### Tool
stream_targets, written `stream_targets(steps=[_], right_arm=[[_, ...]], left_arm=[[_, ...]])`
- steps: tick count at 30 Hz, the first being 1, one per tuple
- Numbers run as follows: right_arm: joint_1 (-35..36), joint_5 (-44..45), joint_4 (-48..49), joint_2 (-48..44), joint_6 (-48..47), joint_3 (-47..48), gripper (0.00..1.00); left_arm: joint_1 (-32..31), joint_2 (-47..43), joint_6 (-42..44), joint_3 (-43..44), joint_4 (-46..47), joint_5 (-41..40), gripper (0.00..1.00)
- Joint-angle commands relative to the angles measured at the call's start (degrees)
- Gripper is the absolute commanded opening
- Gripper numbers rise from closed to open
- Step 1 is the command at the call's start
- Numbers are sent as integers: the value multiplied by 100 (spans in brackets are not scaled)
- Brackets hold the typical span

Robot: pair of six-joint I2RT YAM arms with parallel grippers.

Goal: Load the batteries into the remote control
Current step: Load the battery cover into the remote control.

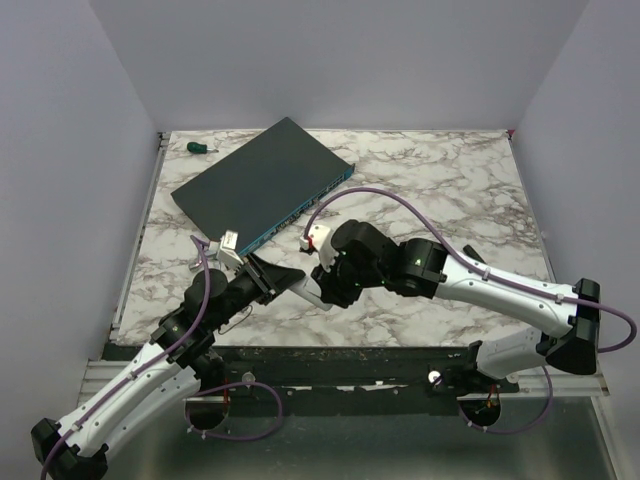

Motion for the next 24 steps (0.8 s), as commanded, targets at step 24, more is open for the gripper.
stream_targets(steps=[24], right_arm=[[127, -3, -56, 367, -14, 342, 5]], left_arm=[[23, -135, -150, -99, 233, -5, 0]])
